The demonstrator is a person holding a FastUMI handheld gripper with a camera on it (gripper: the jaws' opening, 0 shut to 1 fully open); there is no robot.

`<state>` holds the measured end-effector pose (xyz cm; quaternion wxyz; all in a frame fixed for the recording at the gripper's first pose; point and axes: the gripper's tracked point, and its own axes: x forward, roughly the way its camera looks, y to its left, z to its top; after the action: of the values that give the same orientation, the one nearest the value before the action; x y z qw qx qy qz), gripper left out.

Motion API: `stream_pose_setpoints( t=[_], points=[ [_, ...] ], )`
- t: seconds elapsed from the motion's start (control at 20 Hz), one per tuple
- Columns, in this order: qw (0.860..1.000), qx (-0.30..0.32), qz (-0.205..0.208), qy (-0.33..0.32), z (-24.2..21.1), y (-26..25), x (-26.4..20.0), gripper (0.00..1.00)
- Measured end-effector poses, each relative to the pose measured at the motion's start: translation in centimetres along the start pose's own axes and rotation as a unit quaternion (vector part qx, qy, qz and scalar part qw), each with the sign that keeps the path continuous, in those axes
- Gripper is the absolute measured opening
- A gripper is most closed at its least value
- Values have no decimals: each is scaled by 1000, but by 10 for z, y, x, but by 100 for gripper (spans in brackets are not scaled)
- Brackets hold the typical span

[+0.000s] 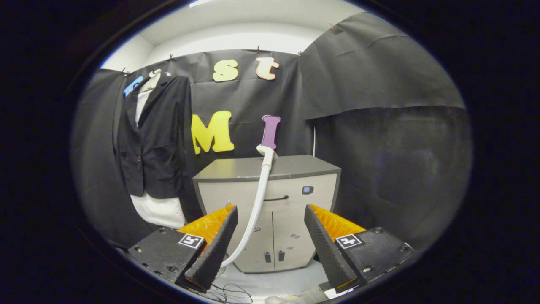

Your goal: Iron the clothes twice with a garment steamer, once on the left side and once on the right side.

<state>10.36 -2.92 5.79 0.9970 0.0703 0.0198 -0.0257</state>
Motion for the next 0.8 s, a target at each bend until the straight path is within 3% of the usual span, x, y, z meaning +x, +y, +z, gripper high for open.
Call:
stream_pose_setpoints(
  t=[0.5, 0.8],
  points=[
    [997, 5, 40, 59, 73, -5, 178, 98],
    [988, 3, 81, 128, 67, 6, 285, 97]
  ],
)
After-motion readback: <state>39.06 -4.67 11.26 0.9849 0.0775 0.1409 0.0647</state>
